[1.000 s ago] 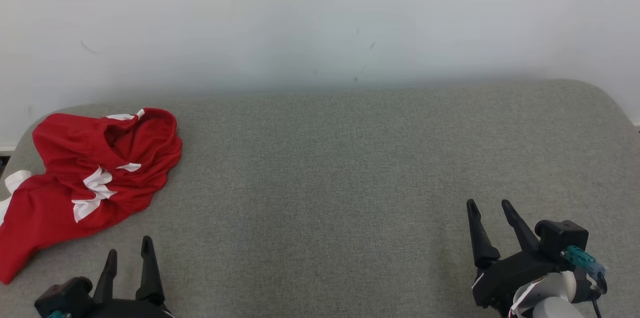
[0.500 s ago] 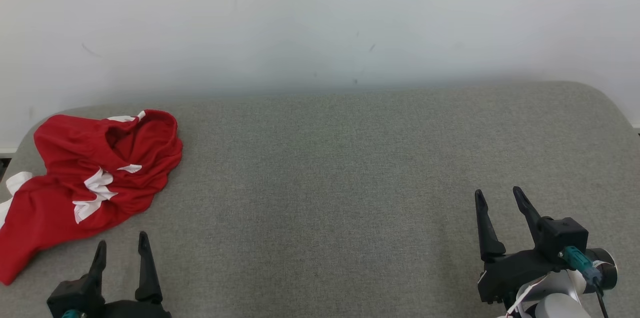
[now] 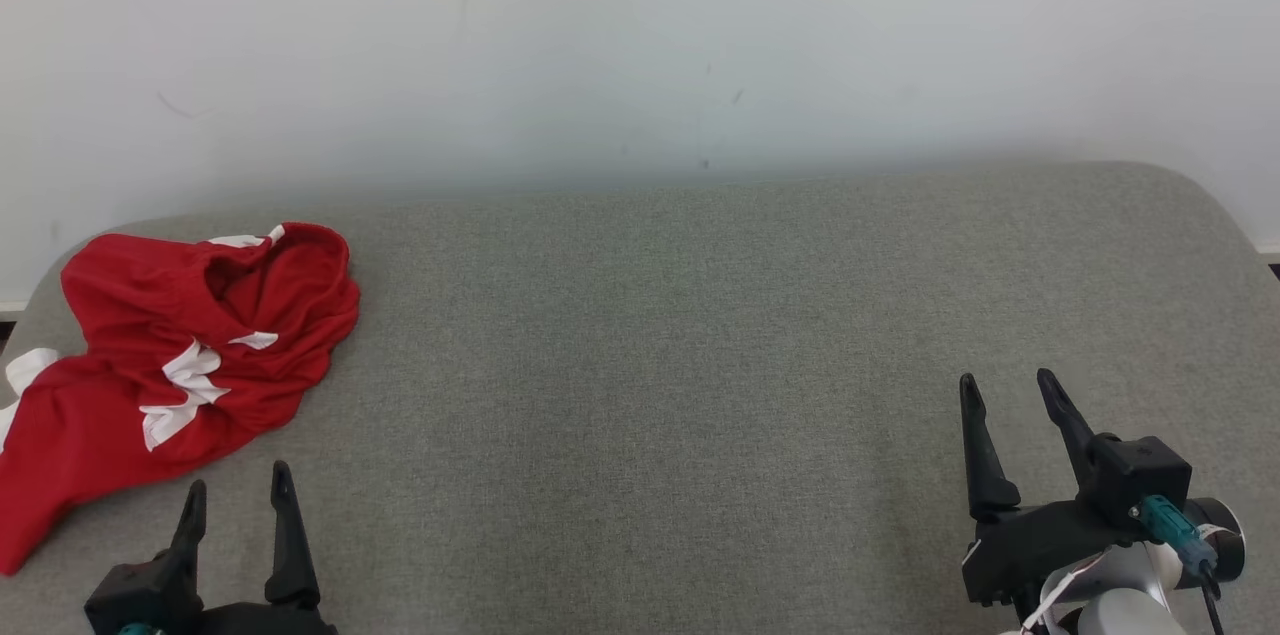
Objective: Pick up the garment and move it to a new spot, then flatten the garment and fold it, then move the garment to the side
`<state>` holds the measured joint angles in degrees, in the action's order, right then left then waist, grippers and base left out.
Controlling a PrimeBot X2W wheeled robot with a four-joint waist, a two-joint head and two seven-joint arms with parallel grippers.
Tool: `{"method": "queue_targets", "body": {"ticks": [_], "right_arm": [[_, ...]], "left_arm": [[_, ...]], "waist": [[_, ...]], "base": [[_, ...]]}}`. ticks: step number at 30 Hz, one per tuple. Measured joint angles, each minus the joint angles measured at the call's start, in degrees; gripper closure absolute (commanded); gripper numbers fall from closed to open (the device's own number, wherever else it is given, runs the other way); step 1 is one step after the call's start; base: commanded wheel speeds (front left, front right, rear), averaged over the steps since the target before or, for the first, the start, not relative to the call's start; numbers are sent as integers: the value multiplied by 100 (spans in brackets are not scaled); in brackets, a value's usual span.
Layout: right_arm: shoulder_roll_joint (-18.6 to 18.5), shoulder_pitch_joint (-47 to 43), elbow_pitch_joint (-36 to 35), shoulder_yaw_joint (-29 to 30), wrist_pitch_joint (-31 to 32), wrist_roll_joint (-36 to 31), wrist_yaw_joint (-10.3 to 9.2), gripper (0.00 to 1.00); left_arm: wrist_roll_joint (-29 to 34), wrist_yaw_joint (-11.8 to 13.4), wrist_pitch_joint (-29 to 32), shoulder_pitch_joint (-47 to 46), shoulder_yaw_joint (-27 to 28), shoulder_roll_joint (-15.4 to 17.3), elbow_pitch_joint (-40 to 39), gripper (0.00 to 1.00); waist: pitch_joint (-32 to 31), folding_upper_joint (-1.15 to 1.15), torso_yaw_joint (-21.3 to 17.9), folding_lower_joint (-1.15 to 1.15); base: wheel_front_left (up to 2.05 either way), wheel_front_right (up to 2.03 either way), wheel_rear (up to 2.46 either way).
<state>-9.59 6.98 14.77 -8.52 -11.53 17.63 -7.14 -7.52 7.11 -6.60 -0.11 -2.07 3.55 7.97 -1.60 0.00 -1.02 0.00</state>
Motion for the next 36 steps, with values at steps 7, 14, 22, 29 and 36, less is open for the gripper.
{"method": "queue_targets", "body": {"ticks": [7,14,22,29,36], "right_arm": [[-2,-76,-27,7,47,1,0,0],[-15,-76,-47,7,102,1,0,0],[-18,-162,-125,71,151,2,0,0],[-18,-210,-138,69,202,52,0,0],[-7,-308,-155,29,261,146,8,0]], "left_arm": [[55,0,60,21,45,5,-53,0],[248,-1,162,103,-59,73,-136,0],[339,-1,255,87,-160,85,-188,0],[385,-1,308,81,-190,88,-207,0],[386,-1,388,83,-127,66,-287,0]], "waist": [[7,0,-5,0],[27,0,18,0],[37,0,127,0],[27,0,364,0],[17,0,789,0]], "base": [[0,0,0],[0,0,0],[0,0,0],[0,0,0],[0,0,0]]}}
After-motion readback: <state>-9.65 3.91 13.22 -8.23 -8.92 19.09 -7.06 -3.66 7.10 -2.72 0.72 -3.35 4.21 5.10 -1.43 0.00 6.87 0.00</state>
